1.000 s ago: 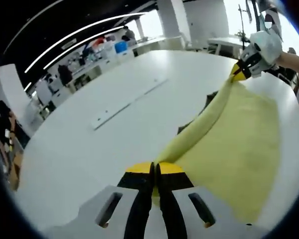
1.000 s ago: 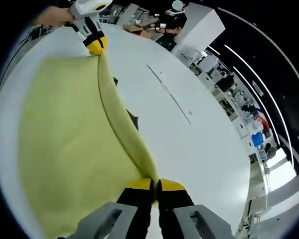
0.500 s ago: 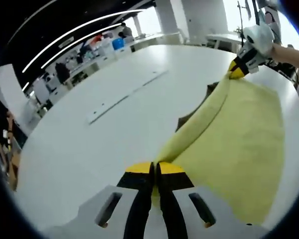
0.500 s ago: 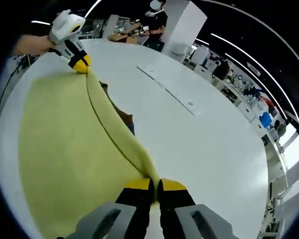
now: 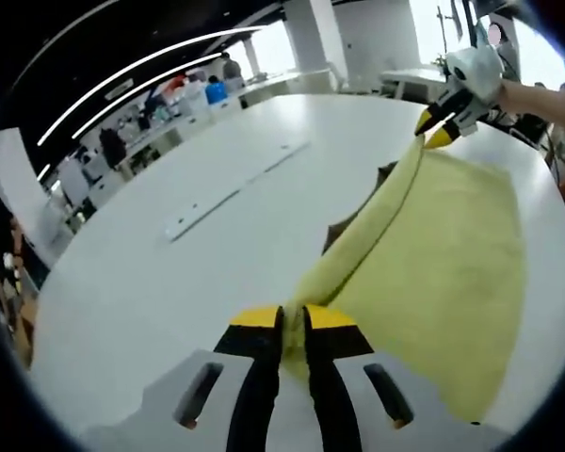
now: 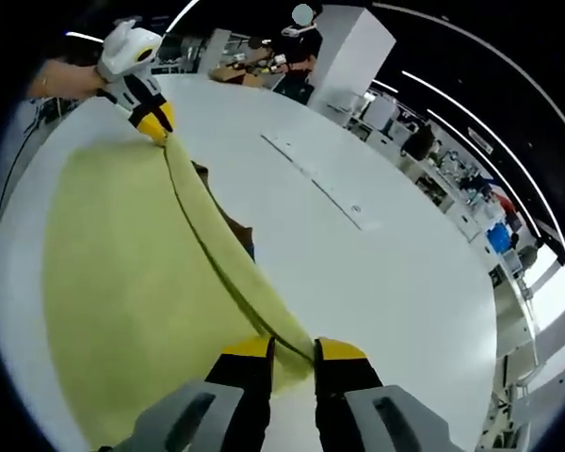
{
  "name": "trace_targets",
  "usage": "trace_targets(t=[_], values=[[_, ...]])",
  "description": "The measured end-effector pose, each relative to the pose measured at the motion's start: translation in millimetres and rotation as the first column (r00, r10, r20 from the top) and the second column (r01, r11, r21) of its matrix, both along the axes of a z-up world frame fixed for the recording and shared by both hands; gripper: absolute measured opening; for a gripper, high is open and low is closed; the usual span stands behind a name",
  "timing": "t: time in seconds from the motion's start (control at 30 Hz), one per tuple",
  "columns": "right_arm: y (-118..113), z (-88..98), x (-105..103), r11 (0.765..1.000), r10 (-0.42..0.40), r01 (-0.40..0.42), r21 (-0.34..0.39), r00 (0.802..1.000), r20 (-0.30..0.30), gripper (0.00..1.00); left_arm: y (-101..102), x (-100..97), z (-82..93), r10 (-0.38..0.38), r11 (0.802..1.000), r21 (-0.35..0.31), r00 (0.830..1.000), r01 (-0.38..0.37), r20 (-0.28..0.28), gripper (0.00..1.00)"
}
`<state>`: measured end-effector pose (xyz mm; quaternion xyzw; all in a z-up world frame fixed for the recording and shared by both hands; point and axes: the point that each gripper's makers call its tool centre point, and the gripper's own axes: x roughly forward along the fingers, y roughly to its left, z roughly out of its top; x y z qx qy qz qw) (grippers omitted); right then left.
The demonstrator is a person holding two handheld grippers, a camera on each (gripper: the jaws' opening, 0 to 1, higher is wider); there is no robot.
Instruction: Fold the garment on the visible template until the final outline fits inside the template.
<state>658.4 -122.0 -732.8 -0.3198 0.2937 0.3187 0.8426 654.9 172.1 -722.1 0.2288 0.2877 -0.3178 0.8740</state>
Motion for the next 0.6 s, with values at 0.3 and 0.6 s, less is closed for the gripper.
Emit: trace_targets(t=[0.3, 0.6], values=[[7.0, -0.7, -3.8, 0.999, 0.055, -0.054, 0.005, 0.998, -0.009, 0.13, 5.1, -5.9, -6.8, -0.066, 0.994, 0.089, 0.998, 0.064, 0.019, 0.15], [0.2, -9.0, -1.0, 0.994, 0.083, -0.082, -0.073, 0.997, -0.001, 0.12, 17.8, 3.9, -23.9, -0.098, 0.971, 0.222, 0.995, 0.087, 0.037, 0.13]])
